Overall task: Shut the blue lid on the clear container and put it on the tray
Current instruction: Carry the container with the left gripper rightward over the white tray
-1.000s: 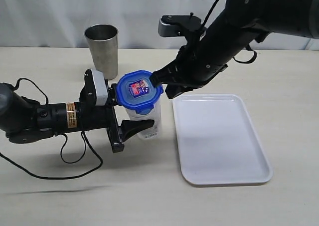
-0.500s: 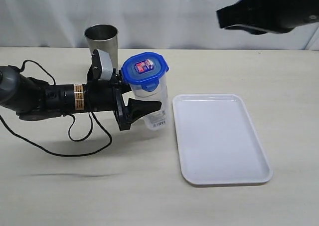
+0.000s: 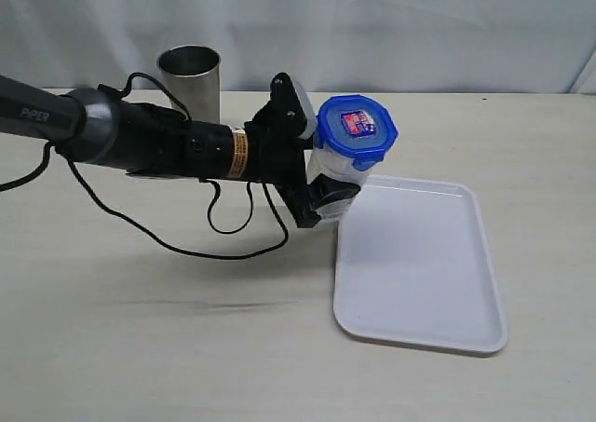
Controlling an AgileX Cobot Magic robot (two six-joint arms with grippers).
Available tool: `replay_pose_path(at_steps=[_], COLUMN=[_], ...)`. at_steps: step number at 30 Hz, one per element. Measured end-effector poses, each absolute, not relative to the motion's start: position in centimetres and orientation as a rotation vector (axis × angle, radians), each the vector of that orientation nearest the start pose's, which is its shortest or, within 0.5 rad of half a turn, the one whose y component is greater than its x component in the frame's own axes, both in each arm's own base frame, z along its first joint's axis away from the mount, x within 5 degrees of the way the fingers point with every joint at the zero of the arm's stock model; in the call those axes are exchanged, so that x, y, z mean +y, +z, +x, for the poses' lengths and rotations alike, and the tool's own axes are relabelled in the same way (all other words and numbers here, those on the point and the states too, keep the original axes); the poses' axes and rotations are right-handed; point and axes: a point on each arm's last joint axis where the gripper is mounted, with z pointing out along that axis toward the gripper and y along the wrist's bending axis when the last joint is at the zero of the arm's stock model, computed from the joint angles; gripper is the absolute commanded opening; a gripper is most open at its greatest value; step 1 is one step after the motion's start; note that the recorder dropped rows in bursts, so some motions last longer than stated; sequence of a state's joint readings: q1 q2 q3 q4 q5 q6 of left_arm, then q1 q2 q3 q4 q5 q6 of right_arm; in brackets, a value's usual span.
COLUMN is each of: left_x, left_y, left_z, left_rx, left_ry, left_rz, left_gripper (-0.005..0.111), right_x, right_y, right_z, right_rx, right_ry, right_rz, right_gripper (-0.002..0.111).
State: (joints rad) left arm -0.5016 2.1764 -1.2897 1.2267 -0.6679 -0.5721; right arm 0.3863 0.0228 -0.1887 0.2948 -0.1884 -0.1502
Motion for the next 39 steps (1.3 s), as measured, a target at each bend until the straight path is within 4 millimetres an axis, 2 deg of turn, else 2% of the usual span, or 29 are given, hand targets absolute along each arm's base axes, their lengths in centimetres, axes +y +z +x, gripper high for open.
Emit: replay_pose_path(at_steps=[3, 6, 9, 17, 24, 28, 33, 39], left_x=[-26.6, -26.6, -27.5, -31.3, -32.8, -33.6, -34.5, -35.3], left_y=[13.8, 16.3, 17.2, 17.2, 17.9, 18.0, 18.6, 19.6], left_z=[36.8, 36.8, 36.4, 34.6, 33.9, 32.8, 31.6, 30.4], left_rx=[1.537, 1.487, 1.426, 1.248, 1.100, 0.958, 0.820, 0.708], left_ry=[-0.578, -0.510, -0.389, 0.110, 0.408, 0.640, 0.900, 1.153], left_rz=[1.354, 1.358, 1.432, 1.743, 1.905, 2.025, 2.080, 2.059], left_gripper=[0.000, 0.000, 0.000, 0.000, 0.000, 0.000, 0.000, 0.000], right_x=[1.1, 1.3, 1.5, 1.6, 1.6, 1.6, 1.6, 1.6], right_y=[26.6, 23.8, 23.2, 22.9, 22.8, 22.8, 22.8, 22.8], right_z=[4.3, 5.0, 5.1, 5.2, 5.2, 5.2, 5.2, 5.2], right_rx=[1.170, 1.250, 1.296, 1.320, 1.335, 1.340, 1.340, 1.342], right_ry=[0.435, 0.426, 0.421, 0.417, 0.418, 0.419, 0.419, 0.419], right_rz=[-0.074, -0.079, -0.099, -0.113, -0.119, -0.121, -0.121, -0.121], right_gripper=[0.005, 0.005, 0.005, 0.005, 0.005, 0.005, 0.005, 0.005])
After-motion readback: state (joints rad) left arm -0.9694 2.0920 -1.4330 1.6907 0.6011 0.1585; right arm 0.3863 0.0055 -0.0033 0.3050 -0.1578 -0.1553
